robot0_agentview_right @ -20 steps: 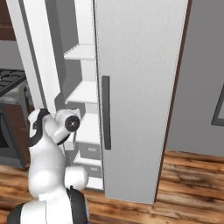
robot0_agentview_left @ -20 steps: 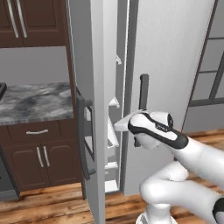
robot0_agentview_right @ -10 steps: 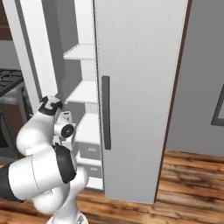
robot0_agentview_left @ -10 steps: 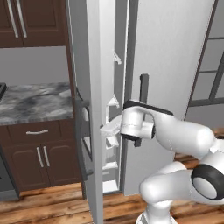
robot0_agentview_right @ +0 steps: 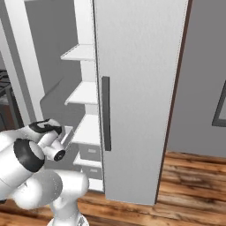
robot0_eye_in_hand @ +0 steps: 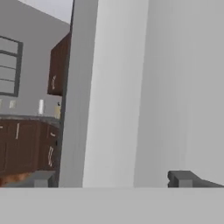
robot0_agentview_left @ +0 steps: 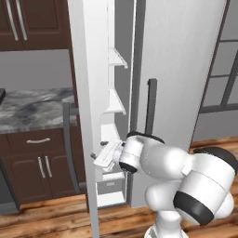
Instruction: Retrieve the steak from the fridge and place it on the saucepan with marinade on the stove.
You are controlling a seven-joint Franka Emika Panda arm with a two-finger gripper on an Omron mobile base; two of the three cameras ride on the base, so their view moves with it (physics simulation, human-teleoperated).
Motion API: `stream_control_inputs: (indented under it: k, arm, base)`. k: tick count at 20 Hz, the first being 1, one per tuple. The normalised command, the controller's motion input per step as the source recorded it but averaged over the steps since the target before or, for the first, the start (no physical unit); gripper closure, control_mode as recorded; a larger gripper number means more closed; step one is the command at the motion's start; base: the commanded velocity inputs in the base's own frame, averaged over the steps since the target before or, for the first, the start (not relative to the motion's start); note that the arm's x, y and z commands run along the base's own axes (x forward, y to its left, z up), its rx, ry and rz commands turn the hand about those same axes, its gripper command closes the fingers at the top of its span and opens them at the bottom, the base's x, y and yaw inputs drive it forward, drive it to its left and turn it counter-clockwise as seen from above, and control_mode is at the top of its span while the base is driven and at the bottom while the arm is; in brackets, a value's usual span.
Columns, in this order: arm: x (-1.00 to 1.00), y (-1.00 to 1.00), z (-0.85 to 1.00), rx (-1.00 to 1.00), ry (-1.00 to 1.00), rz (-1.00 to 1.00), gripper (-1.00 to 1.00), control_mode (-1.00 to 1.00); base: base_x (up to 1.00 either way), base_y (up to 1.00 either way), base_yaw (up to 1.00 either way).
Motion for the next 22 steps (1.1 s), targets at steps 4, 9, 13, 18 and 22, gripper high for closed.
stream_control_inputs:
  k: [4, 9, 13, 18, 22]
  arm:
    - [-0.44, -0.04, 0.15, 0.0, -0.04, 0.04, -1.0, -1.0]
    - [-0.54, -0.66, 0.8, 0.04, 0.0, 0.0, -1.0, -1.0]
    - [-0.29, -0.27, 1.0, 0.02, 0.0, 0.0, -1.0, -1.0]
    - [-0.62, -0.27, 0.98, -0.01, 0.1, 0.0, -1.0, -1.0]
    - [-0.71, -0.71, 0.76, -0.03, 0.23, -0.08, -1.0, -1.0]
  base:
    - [0.0, 0.0, 0.0]
    - [0.0, 0.0, 0.0]
    - [0.0, 0.0, 0.0]
    - [0.0, 0.0, 0.0]
    - [0.0, 0.0, 0.0]
